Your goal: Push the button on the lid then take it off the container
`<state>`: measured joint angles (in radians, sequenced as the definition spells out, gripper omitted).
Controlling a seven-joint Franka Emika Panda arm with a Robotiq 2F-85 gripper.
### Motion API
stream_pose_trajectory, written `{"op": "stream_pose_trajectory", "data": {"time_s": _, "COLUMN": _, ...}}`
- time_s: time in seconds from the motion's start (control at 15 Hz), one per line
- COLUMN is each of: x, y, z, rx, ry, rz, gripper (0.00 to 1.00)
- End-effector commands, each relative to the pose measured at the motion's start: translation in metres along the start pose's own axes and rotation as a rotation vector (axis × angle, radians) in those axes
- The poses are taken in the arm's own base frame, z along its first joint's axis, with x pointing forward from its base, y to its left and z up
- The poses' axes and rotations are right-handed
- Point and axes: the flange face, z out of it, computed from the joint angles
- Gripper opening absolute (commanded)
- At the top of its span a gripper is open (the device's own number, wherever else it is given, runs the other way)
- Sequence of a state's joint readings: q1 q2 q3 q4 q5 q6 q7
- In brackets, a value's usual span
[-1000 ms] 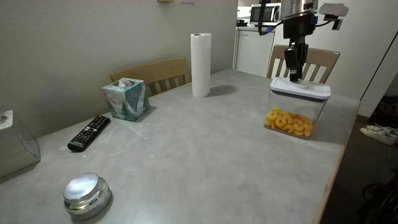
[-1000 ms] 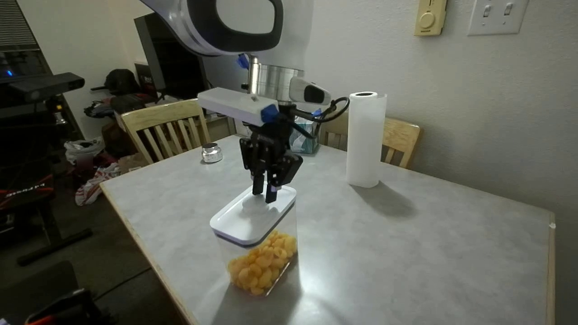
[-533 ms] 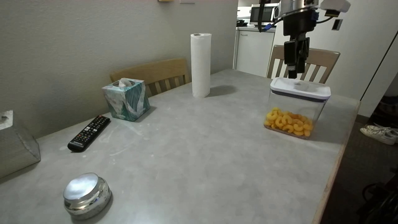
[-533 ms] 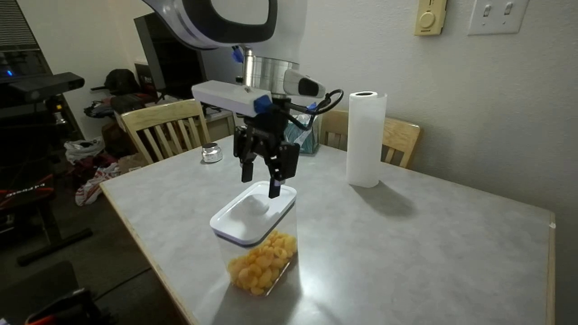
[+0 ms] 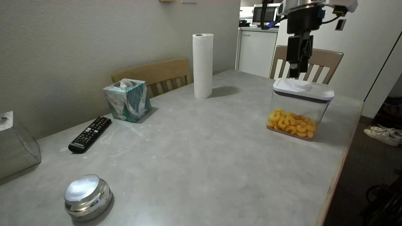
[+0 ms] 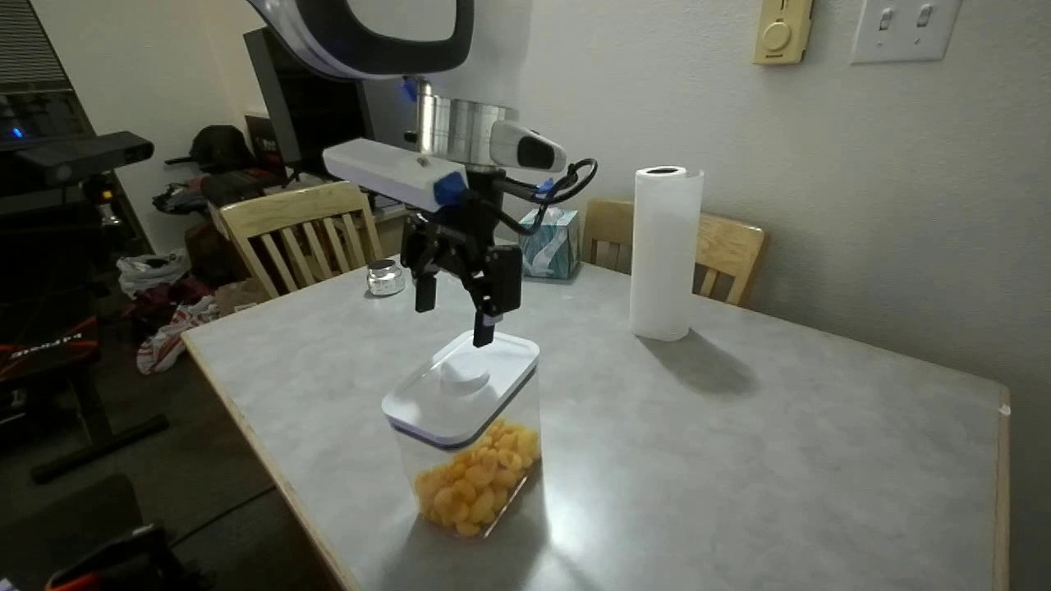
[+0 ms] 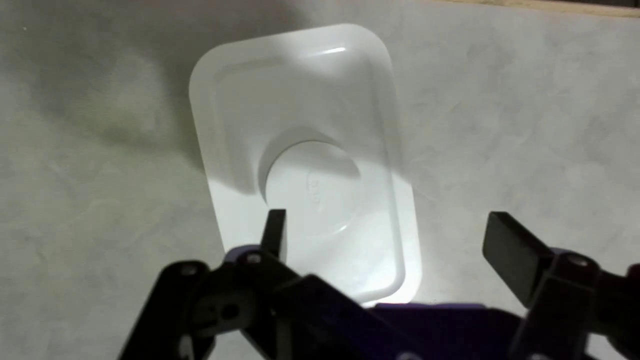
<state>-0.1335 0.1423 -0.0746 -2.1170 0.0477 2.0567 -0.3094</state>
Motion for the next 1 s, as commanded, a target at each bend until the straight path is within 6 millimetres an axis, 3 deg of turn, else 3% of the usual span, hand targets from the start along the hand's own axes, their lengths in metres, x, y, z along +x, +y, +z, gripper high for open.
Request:
{"op": "stream_pose_trajectory", "data": {"time_s": 0.0, "x": 0.004, "y": 0.003, "z": 0.002, "rx": -0.004, "ry": -0.003, "rz": -0.003, "gripper": 1.0}}
{"op": "stream_pose_trajectory", "data": {"time_s": 0.47, "x": 0.011, "y": 0.007, "z": 0.02, "rx": -0.062, "ry": -0.059, "rz": 0.03, "gripper": 1.0}}
{"op": "stream_pose_trajectory", "data": {"time_s": 0.93, "x": 0.009, "y": -0.003, "z": 0.018, "rx": -0.102, "ry": -0.061, "rz": 0.077, "gripper": 1.0}}
